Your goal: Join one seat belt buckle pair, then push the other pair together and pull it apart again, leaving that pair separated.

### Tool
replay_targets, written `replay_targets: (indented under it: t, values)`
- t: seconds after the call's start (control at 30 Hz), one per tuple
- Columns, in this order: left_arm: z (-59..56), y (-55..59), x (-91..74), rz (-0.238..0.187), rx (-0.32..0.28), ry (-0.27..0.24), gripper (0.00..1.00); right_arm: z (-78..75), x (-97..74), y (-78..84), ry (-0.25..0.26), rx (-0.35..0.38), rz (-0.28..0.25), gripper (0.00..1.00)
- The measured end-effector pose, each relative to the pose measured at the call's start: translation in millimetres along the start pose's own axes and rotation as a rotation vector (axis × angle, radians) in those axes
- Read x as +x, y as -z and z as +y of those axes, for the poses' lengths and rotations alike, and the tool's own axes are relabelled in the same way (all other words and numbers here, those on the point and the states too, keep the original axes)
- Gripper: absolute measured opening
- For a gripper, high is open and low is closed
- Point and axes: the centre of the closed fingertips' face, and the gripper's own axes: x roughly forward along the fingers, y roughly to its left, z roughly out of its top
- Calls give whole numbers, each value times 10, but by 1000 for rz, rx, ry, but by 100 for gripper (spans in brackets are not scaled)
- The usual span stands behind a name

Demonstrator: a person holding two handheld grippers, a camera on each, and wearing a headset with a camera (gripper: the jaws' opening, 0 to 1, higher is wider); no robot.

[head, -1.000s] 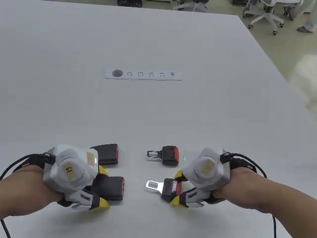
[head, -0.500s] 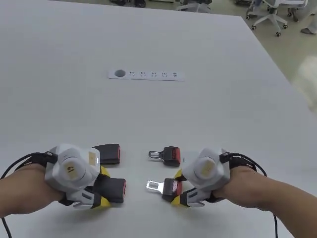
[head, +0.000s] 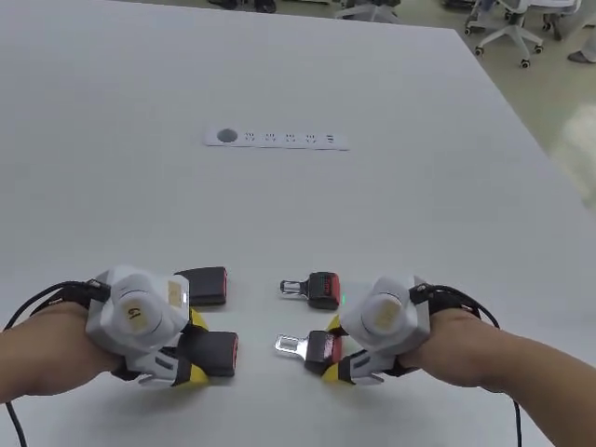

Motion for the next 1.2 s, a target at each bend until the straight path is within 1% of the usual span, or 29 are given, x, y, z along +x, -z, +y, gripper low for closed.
replay_targets:
  t: [0.3,0.53,0.67,0.77,0.9,1.0,1.2]
  values:
    - [-11,-5,-3,-2,2,1,36,-15,15,-14,7,13,-3,32]
    - [-3,6,-4,-2,-1,0,36,-22,42,-73,9,11,-8,32]
    - [-11,-4,-10,-4,-3,-1,36,-17,84,-118,3,-15,-18,32]
    - [-10,-4,-9,-6,-4,-1,36,-20,113,-159,4,-19,-27,32]
    - [-6,0,-9,-4,-2,1,36,48,144,-235,-9,-28,-36,32]
    - [-4,9,-10,-1,1,2,36,70,164,-269,-22,-49,-31,32]
    - [4,24,-8,2,1,2,36,103,207,-341,-29,-92,-10,32]
